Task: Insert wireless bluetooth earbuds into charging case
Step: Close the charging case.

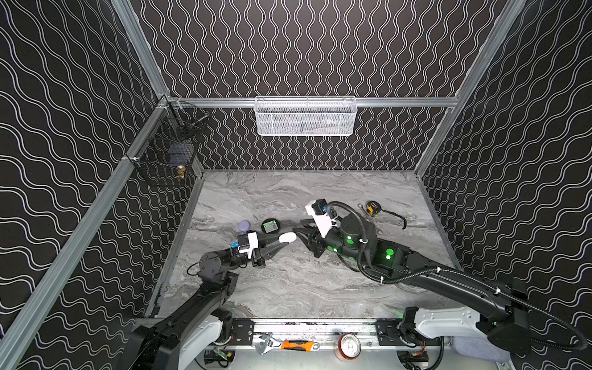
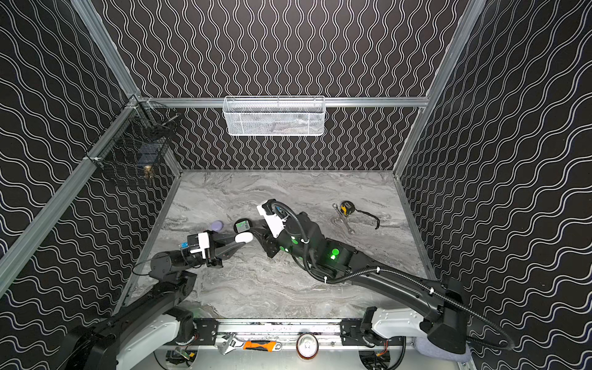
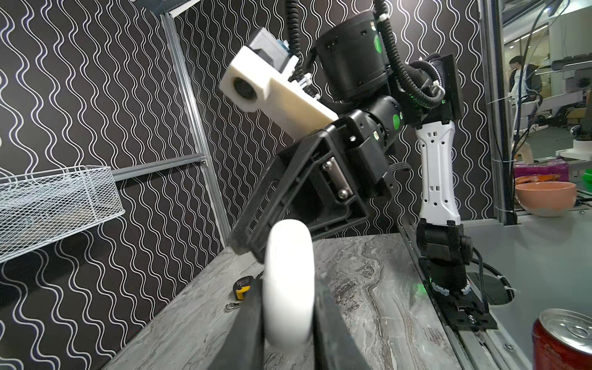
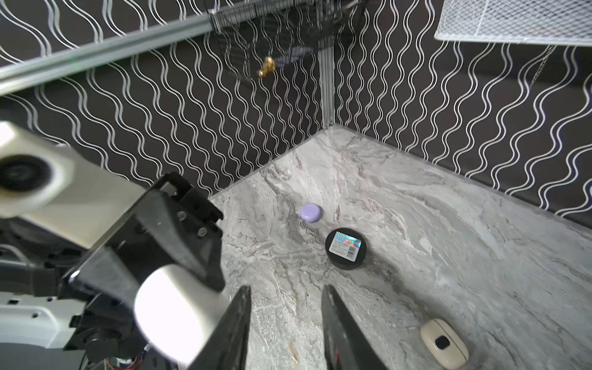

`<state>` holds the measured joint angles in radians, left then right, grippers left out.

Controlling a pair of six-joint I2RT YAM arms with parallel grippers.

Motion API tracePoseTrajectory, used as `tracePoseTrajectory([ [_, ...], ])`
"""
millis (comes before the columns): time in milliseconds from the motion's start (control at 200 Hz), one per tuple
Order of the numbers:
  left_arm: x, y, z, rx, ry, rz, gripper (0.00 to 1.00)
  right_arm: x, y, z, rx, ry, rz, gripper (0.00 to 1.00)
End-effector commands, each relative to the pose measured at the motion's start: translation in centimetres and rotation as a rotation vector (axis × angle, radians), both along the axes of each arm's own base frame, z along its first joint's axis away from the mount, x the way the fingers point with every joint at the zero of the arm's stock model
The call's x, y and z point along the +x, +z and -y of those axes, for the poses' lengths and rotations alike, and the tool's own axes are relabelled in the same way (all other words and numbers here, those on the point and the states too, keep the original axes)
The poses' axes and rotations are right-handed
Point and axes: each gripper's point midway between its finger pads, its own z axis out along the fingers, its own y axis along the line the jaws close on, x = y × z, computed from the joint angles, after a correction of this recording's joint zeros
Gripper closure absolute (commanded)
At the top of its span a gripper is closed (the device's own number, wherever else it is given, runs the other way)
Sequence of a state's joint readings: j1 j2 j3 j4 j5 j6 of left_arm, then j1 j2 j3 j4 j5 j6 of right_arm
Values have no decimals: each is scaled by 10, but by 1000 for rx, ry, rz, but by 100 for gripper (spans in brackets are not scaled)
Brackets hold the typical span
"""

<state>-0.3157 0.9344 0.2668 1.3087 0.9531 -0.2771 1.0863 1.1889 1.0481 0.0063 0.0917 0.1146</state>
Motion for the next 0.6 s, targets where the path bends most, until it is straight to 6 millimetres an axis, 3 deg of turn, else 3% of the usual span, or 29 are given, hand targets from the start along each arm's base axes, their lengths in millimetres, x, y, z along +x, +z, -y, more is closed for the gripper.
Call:
tracePoseTrajectory([
  [0, 18, -11, -1, 4, 58, -95, 100, -25, 20, -3, 96, 120, 51, 60],
  [125, 27, -20, -2, 4, 90, -176, 100, -21, 18, 13, 116, 55, 55, 59],
  [200, 44, -25, -5, -25, 129, -305, 100, 0, 13, 30, 85, -103, 21, 58],
  [265, 61, -30, -6, -64, 163, -436, 100, 26, 3, 58, 49, -321, -33, 58],
  [300, 70, -37, -7, -88, 181, -519, 100, 37, 8, 76, 60, -429, -59, 50],
  [380, 89, -59, -3, -118, 223, -696, 100, 53, -4, 108, 51, -579, -138, 26],
  [450, 100, -87, 2, -105, 277, -831, 100, 60, -11, 126, 54, -636, -185, 19],
  [531, 109, -124, 11, -26, 367, -967, 100, 70, -22, 154, 52, -771, -233, 1],
  [591, 111, -150, 18, 42, 431, -1023, 100, 74, -25, 165, 45, -813, -237, 0],
])
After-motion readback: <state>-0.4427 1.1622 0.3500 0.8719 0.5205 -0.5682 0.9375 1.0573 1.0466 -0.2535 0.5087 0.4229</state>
